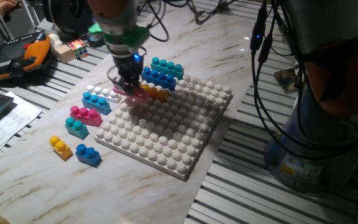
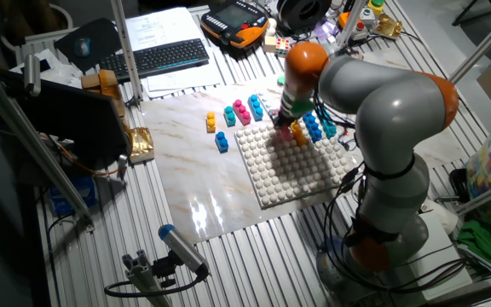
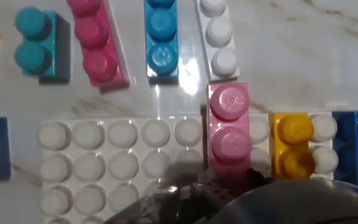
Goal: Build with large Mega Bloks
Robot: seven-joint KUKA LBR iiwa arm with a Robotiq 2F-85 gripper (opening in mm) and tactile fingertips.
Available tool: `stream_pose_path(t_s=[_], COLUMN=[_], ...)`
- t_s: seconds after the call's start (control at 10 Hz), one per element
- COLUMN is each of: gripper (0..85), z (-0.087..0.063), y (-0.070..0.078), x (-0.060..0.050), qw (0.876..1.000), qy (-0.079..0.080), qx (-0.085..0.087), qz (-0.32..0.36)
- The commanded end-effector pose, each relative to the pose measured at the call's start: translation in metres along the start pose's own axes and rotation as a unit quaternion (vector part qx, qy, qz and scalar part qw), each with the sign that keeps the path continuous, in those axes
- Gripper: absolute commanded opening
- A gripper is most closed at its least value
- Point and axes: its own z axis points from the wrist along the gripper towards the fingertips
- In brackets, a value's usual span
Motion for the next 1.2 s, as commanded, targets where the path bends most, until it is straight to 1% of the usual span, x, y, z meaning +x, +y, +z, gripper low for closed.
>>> stream_pose_path(t_s=[0.0, 0.2, 0.5, 0.7, 1.1], gripper=[0.7, 0.7, 0.7, 0.7, 0.7], z=[0.005, 0.012, 0.019, 0.024, 0.029], y=[-0.001, -0.004, -0.003, -0.002, -0.002], x=[0.008, 0.011, 0.012, 0.012, 0.011], qw=[1.000, 1.000, 1.000, 1.000, 1.000], qy=[-0.002, 0.000, 0.000, -0.003, -0.004], qx=[0.001, 0.001, -0.002, -0.006, -0.009], qz=[-0.001, 0.002, 0.003, 0.004, 0.005])
